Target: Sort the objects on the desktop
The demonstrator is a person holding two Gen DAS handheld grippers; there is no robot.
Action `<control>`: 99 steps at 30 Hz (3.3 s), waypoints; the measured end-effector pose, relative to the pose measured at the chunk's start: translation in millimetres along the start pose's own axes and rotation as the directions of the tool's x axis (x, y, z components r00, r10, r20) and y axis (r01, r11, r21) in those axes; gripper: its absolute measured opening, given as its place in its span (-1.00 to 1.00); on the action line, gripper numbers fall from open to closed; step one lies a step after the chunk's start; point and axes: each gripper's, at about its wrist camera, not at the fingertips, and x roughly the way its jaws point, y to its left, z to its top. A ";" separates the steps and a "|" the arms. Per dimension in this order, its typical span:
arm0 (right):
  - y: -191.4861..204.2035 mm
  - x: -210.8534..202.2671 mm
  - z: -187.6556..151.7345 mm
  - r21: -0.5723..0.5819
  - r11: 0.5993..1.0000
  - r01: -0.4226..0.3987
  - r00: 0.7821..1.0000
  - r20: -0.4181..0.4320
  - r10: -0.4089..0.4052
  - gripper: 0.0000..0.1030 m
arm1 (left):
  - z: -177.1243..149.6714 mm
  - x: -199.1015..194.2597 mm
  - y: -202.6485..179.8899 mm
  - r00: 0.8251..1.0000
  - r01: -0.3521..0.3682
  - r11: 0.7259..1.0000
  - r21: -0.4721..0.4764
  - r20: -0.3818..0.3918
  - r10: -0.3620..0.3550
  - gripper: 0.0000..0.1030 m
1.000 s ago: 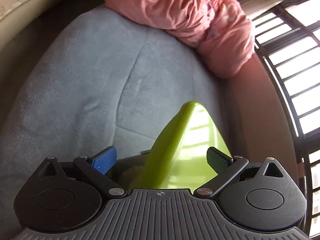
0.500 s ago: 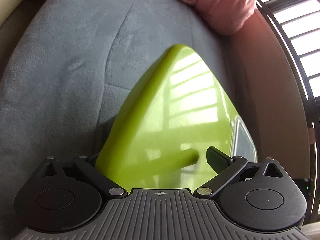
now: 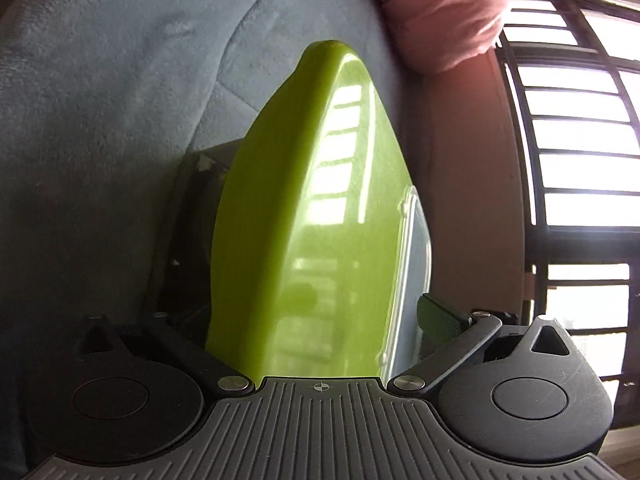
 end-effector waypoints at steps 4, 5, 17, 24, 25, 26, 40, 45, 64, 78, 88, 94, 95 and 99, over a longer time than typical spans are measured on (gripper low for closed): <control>-20.9 19.0 7.8 0.059 0.986 -0.154 0.986 -0.054 0.157 0.63 | 8.8 30.7 13.4 0.992 0.047 0.998 0.037 -0.117 -0.042 1.00; -27.0 22.4 10.0 0.086 0.978 -0.192 0.978 -0.063 0.198 0.63 | 10.3 36.1 13.4 0.990 0.037 0.998 0.060 -0.135 -0.029 1.00; -37.5 40.8 39.1 0.110 0.948 -0.299 0.946 -0.098 0.310 0.75 | 42.5 36.5 0.7 0.991 0.113 0.990 0.080 -0.083 -0.106 1.00; -40.4 33.8 34.3 0.116 0.940 -0.322 0.924 -0.176 0.338 0.75 | 36.7 36.5 8.3 0.974 0.194 0.979 0.057 -0.134 -0.185 1.00; -45.1 30.4 31.2 0.138 0.922 -0.363 0.908 -0.170 0.383 0.76 | 37.8 34.2 10.4 0.970 0.212 0.977 0.039 -0.130 -0.205 1.00; -50.3 26.3 28.0 0.163 0.894 -0.417 0.884 -0.157 0.440 0.76 | 39.0 33.8 13.4 0.969 0.219 0.975 0.026 -0.124 -0.214 1.00; -53.2 49.6 38.9 0.230 0.859 -0.457 0.867 -0.102 0.488 0.99 | 69.2 40.6 19.7 0.961 0.272 0.962 0.006 -0.063 -0.271 1.00; -47.6 62.7 50.2 0.239 0.819 -0.522 0.831 -0.073 0.551 1.00 | 80.5 25.6 28.3 0.925 0.379 0.925 -0.005 0.012 -0.379 1.00; -86.0 88.2 152.7 0.302 0.689 -0.659 0.748 0.168 0.642 1.00 | 183.3 47.1 23.3 0.934 0.332 0.938 -0.096 0.172 -0.313 1.00; -132.6 34.7 102.3 0.426 0.772 -0.472 0.879 0.162 0.448 1.00 | 137.2 2.0 -9.5 0.969 0.137 0.987 -0.086 0.219 -0.115 1.00; -56.8 2.6 9.7 0.214 0.965 -0.150 0.981 0.158 0.117 1.00 | 67.4 -9.1 -27.1 0.952 -0.113 0.987 -0.118 0.270 0.141 1.00; -33.2 -36.6 7.4 0.183 0.983 0.013 0.921 0.382 -0.083 0.97 | 94.9 27.9 -67.3 0.921 -0.323 0.946 0.003 0.230 0.314 1.00; -31.0 -39.7 12.3 0.176 0.984 0.039 0.911 0.397 -0.107 0.97 | 100.8 35.9 -74.9 0.911 -0.357 0.934 0.028 0.230 0.342 1.00; -23.8 -34.8 32.7 0.173 0.981 0.090 0.915 0.374 -0.150 0.96 | 126.4 51.6 -87.8 0.903 -0.389 0.919 0.055 0.218 0.370 1.00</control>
